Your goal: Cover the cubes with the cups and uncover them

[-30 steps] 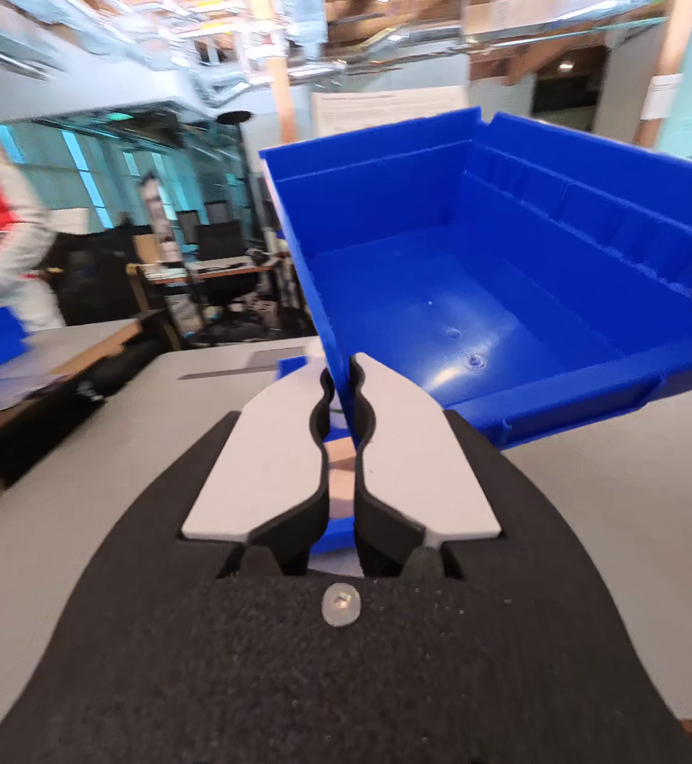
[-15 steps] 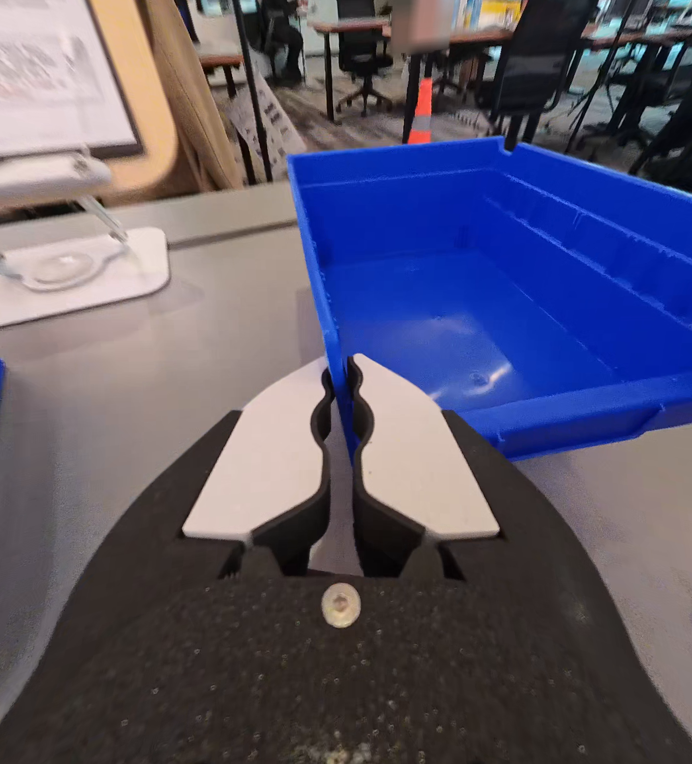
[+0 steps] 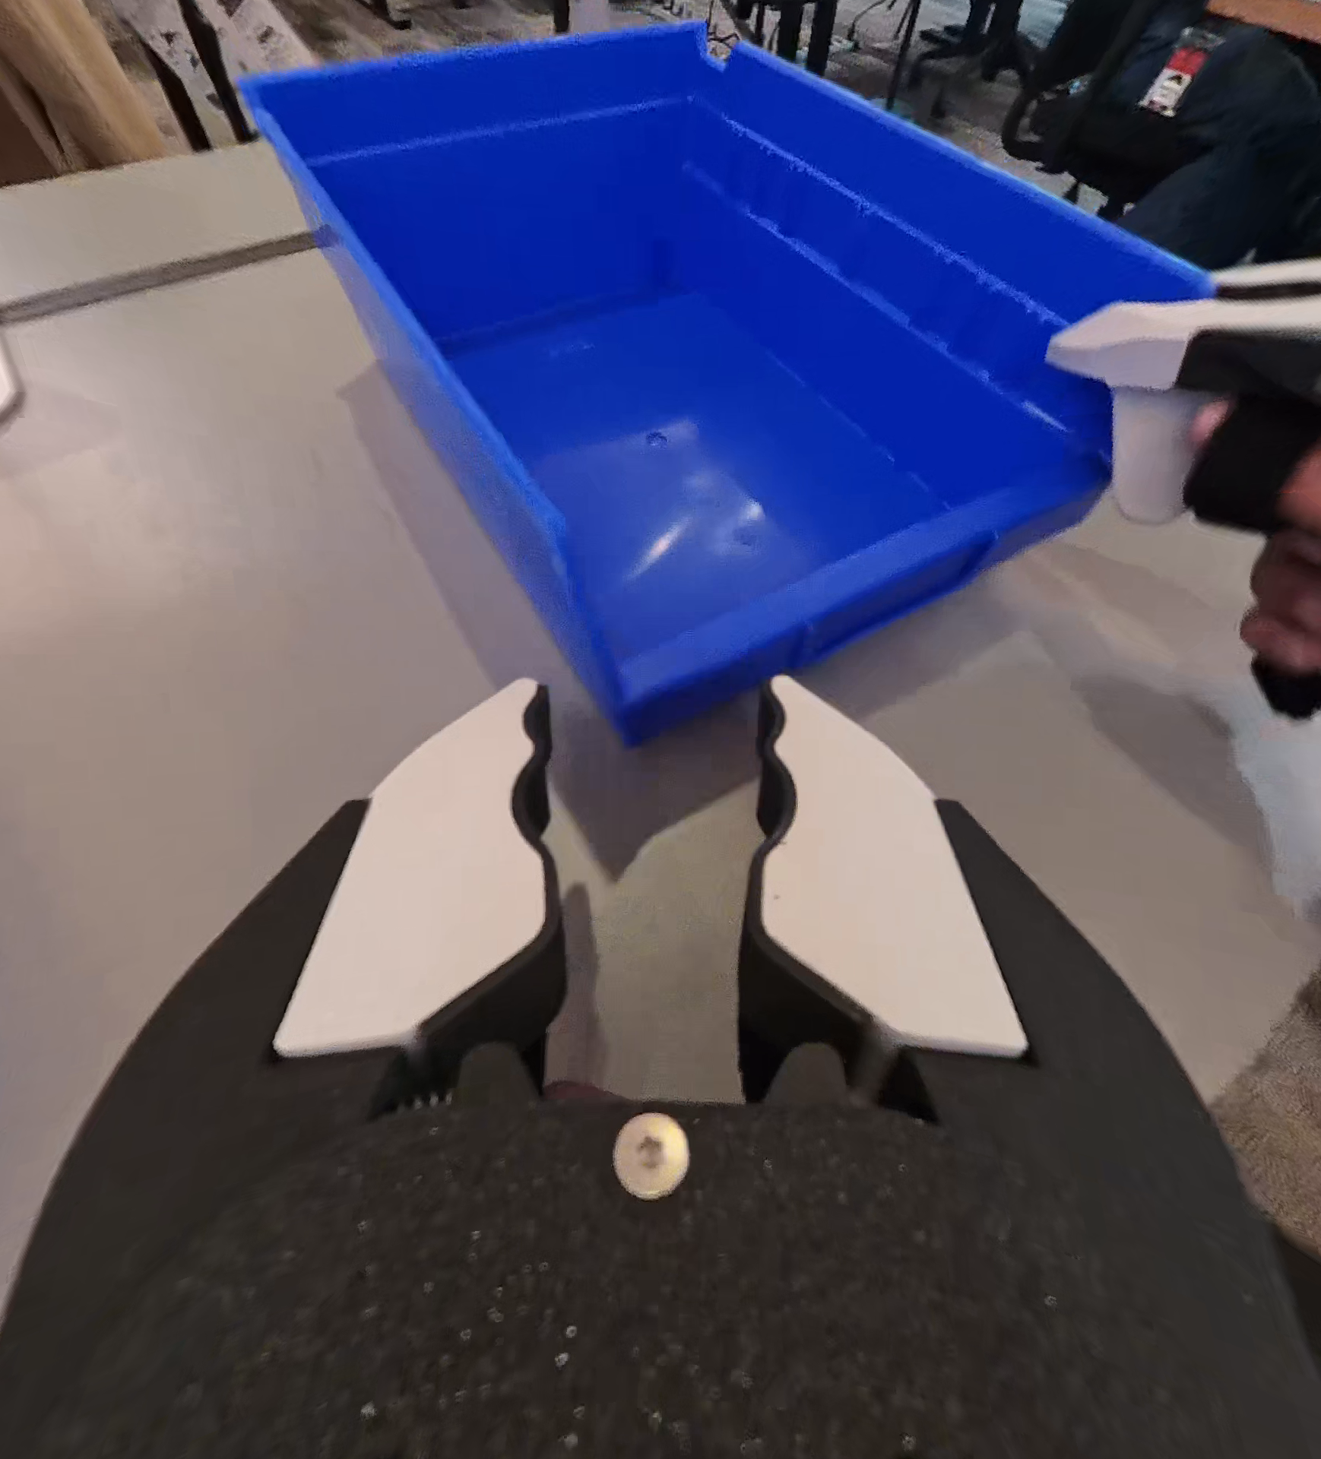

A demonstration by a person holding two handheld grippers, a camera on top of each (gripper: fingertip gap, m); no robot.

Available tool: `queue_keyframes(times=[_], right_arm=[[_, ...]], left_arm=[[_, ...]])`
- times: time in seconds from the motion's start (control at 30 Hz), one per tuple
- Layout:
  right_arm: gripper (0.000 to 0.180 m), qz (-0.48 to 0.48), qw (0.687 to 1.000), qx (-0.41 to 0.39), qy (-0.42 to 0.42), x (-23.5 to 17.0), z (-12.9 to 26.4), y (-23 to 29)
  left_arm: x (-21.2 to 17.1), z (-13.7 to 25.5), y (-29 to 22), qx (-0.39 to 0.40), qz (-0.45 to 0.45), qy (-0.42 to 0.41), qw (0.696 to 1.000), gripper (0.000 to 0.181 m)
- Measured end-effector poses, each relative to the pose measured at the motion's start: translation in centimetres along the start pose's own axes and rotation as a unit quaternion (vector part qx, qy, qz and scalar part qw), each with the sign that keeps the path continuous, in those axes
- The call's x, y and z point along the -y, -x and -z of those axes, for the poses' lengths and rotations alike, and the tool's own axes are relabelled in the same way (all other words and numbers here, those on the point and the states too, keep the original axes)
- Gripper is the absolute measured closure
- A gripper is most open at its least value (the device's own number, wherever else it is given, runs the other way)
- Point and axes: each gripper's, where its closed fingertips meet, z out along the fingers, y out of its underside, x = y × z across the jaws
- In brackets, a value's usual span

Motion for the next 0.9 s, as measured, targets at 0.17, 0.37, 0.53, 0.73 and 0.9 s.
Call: queue_keyframes(times=[0.17, 0.37, 0.53, 0.73, 0.9], right_arm=[[0.141, 0.028, 0.997, -0.053, -0.055, 3.5, 5.0, 1.8], [0.141, -0.069, 0.954, 0.252, -0.148, 5.5, 10.5, 26.4], [0.137, 0.0, 0.954, 0.296, -0.046, 0.9, 6.2, 42.0], [0.141, -0.001, 0.973, 0.228, 0.023, -1.4, -0.5, 46.2], [0.168, -0.058, 0.98, 0.192, 0.014, -1.0, -0.8, 46.2]], left_arm=[[-0.3, 11.8, 8.0, 0.059, -0.061, -0.051, 0.995, 0.13], [-4.1, 24.3, 26.4, 0.237, 0.024, -0.084, 0.967, 0.136], [-7.3, 24.8, 33.5, 0.283, 0.081, -0.059, 0.954, 0.118], [-10.0, 21.7, 36.2, 0.266, 0.127, -0.016, 0.955, 0.124], [-10.8, 22.1, 36.9, 0.281, 0.121, 0.011, 0.952, 0.178]])
